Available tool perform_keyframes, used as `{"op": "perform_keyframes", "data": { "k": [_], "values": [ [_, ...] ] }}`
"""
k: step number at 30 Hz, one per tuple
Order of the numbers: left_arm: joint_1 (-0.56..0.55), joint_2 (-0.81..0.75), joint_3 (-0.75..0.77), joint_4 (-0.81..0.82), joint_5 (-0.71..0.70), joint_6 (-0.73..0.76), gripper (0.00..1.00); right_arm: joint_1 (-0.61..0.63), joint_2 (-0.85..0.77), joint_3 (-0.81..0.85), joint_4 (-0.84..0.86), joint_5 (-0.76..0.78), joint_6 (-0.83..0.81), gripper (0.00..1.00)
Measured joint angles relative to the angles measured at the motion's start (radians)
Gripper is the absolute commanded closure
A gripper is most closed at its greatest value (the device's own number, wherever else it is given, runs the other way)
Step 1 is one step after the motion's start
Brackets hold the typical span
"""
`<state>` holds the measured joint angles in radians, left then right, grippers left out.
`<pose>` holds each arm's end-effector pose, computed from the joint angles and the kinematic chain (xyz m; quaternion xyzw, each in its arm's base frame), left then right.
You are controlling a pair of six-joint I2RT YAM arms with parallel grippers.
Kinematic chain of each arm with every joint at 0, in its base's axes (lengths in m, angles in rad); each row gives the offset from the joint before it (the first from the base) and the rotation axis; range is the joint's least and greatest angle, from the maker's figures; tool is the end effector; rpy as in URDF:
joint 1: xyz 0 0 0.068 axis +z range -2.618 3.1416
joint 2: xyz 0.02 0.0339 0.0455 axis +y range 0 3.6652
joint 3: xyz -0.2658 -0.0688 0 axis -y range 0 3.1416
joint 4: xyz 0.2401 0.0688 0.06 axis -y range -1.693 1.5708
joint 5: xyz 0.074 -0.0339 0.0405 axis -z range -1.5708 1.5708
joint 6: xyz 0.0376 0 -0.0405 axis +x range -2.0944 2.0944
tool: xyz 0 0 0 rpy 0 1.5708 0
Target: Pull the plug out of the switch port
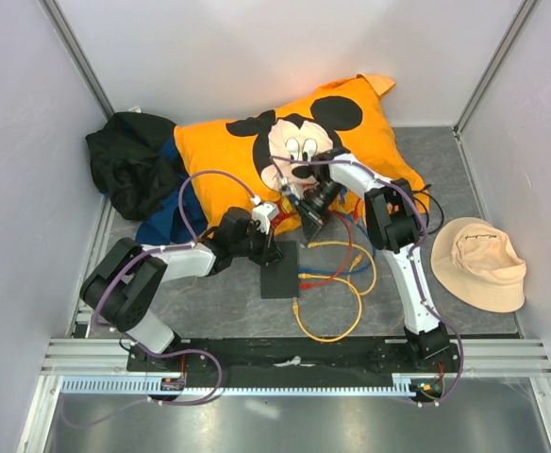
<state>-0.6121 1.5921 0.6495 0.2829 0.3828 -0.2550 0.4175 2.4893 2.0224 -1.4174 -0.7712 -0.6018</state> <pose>0.2386 -0.1846 0.1535 0.2389 0.8527 -0.3365 0.3202 0.3930 0.2030 0.1243 0.3953 -0.8275 -0.3832 0.1099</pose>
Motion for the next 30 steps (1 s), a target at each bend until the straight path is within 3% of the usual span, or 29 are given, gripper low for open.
{"op": "perform_keyframes", "data": {
  "k": [12,16,30],
  "values": [
    [-0.006,-0.003,-0.005,0.008,-0.013,0.005,0.98,0.031,-0.345,0.254,0.211,-0.017,0.045,1.00],
    [-0.008,-0.007,-0.013,0.018,-0.015,0.007,0.98,0.034,-0.438,0.273,0.236,-0.012,0.071,1.00],
    [-0.010,-0.016,-0.028,0.043,-0.039,0.018,0.98,0.018,-0.547,0.357,0.362,0.181,0.219,1.00]
  ]
}}
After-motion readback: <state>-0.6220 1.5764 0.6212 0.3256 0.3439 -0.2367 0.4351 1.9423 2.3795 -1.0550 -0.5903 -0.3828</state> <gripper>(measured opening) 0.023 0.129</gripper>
